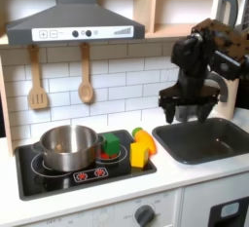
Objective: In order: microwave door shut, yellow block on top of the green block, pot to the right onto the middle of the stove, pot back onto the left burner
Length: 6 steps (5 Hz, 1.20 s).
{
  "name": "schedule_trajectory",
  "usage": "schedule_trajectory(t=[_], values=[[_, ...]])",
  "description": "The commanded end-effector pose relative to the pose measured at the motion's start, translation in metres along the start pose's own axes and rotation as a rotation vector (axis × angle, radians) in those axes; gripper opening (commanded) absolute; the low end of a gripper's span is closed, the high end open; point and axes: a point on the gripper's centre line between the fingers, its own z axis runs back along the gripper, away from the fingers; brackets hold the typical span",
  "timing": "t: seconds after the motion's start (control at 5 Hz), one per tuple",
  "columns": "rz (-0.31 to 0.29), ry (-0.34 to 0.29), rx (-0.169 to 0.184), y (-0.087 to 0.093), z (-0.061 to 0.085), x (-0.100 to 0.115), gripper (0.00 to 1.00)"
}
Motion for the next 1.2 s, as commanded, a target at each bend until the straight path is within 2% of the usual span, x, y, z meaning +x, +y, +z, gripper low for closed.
schedule_trajectory(t=[0.0,0.2,0.4,0.6,0.8,1.0], values=[[-0.051,0.032,-0.043,-0.012,0.004,-0.017,1.0],[-0.13,0.027,-0.074,-0.012,0.003,-0.02,1.0],[-0.18,0.025,-0.093,-0.016,-0.007,-0.011,1.0],[-0.166,0.023,-0.106,-0.018,-0.015,-0.003,1.0],[-0.118,0.012,-0.064,-0.01,-0.015,-0.001,1.0],[-0.031,0.0,-0.012,-0.004,-0.015,-0.002,1.0]])
